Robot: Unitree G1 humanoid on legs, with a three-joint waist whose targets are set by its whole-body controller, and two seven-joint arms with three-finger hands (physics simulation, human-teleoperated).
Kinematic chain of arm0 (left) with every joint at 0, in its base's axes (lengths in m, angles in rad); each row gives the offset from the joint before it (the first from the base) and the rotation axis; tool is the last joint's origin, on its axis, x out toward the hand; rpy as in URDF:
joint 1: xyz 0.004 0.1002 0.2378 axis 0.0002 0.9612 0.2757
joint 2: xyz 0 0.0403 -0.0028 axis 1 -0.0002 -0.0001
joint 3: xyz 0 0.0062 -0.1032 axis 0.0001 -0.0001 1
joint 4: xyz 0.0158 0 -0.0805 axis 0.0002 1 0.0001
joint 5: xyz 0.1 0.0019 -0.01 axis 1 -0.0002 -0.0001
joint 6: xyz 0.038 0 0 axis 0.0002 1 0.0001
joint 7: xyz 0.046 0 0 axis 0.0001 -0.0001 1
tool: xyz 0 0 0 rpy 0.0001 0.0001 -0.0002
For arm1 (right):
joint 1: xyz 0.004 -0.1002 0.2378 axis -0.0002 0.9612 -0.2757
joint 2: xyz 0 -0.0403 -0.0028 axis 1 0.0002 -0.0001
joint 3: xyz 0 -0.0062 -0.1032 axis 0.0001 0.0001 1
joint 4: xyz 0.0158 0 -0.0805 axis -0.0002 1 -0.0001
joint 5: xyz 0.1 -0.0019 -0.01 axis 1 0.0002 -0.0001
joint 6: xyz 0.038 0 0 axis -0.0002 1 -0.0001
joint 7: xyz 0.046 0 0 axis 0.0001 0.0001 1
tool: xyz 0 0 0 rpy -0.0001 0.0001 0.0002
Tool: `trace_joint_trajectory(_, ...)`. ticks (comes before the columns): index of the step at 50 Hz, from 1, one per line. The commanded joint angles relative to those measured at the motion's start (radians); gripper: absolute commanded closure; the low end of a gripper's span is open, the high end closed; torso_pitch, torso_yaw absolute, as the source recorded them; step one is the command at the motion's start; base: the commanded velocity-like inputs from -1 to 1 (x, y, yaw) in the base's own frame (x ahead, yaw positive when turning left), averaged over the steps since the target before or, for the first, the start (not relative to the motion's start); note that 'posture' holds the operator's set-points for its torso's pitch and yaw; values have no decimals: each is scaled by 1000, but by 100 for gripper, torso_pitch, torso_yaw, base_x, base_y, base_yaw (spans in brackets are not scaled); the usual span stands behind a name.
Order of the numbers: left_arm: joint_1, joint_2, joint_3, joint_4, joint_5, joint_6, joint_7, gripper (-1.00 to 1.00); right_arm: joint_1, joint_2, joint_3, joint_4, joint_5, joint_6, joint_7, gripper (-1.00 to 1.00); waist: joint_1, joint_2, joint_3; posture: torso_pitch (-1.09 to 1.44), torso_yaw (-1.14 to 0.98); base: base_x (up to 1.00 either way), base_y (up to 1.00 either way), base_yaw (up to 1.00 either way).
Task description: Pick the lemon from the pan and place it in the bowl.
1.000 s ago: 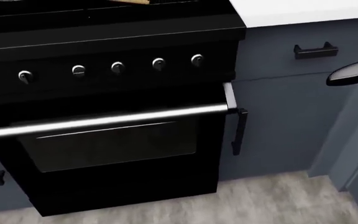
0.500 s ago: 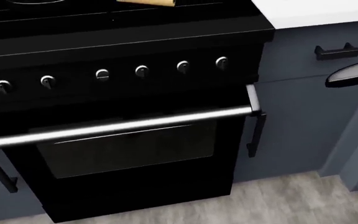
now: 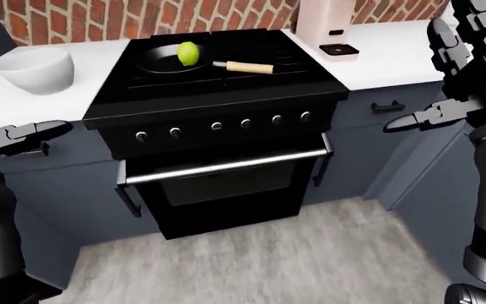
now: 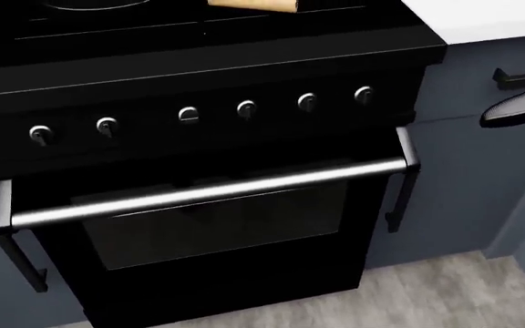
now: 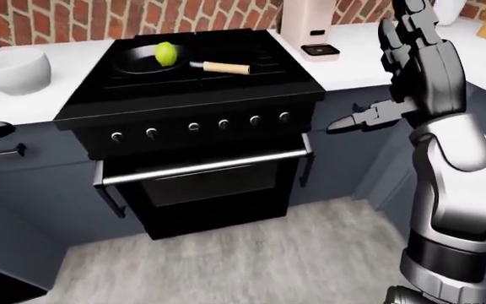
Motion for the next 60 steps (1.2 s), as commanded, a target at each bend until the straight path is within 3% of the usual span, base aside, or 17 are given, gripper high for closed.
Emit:
trace_joint_trajectory(1,-31,36,33,-41,0,-30,5,-100,-38,-17,-3,-38,4,-26,-1,-100,9,0,-25,0,0,5,25,0)
trace_joint_trajectory(6,-33,38,33,-43,-1,-28,6,-100,-44,-20,-3,-34,4,-26,0,-100,7,63,-8,0,0,5,25,0)
trace_joint_trajectory(9,-31,39,37,-43,-3,-29,6,-100,-36,-15,-2,-41,3,-26,0,-100,-3,142,-37,0,0,5,25,0)
trace_joint_trajectory(11,-31,39,36,-43,-3,-29,7,-100,-40,-18,-5,-40,5,-21,0,-100,7,125,-10,0,0,5,25,0)
trace_joint_trajectory(19,-29,40,38,-44,-5,-28,7,-100,-39,-17,-4,-44,6,-18,-1,-100,11,39,-10,0,0,5,25,0)
trace_joint_trajectory(22,-30,43,40,-45,-7,-25,8,-100,-37,-15,-4,-46,5,-19,-1,-100,15,-22,-17,0,0,5,25,0)
trace_joint_trajectory(23,-30,43,40,-43,-6,-27,7,-100,-36,-15,-3,-45,4,-19,-1,-100,10,1,-12,0,0,5,24,0)
trace_joint_trajectory(27,-31,45,41,-42,-7,-26,8,-100,-40,-17,-3,-43,4,-19,2,-100,10,0,-26,0,0,5,25,0)
trace_joint_trajectory(32,-29,46,43,-46,-8,-25,9,-100,-37,-15,-2,-43,1,-25,5,-100,8,60,-9,0,0,5,25,0)
trace_joint_trajectory(35,-28,46,43,-44,-9,-26,9,-100,-36,-14,-2,-44,-1,-25,6,-100,7,166,-34,0,0,5,25,0)
trace_joint_trajectory(36,-28,47,43,-43,-9,-26,8,-100,-35,-14,-2,-44,-1,-25,7,-100,13,111,-18,0,0,5,25,0)
trace_joint_trajectory(38,-27,46,44,-43,-9,-27,8,-100,-33,-12,-2,-46,-2,-26,7,-100,15,120,-17,0,0,5,25,0)
trace_joint_trajectory(45,-25,45,43,-43,-8,-28,7,-100,-31,-11,-1,-42,-5,-31,10,-100,14,42,-9,0,0,5,25,0)
trace_joint_trajectory(48,-25,45,44,-45,-9,-27,8,-100,-33,-11,-1,-42,-5,-30,11,-100,16,-17,-16,0,0,5,25,0)
trace_joint_trajectory(54,-26,44,43,-43,-7,-29,8,-100,-33,-12,0,-41,-7,-32,16,-100,12,11,-23,0,0,7,21,0)
trace_joint_trajectory(58,-24,45,45,-41,-8,-32,7,-100,-28,-8,1,-45,-10,-34,17,-100,4,85,-3,0,0,9,12,0)
trace_joint_trajectory(60,-22,45,46,-43,-9,-32,7,-100,-30,-10,1,-45,-14,-34,21,-100,4,151,-15,0,0,10,13,0)
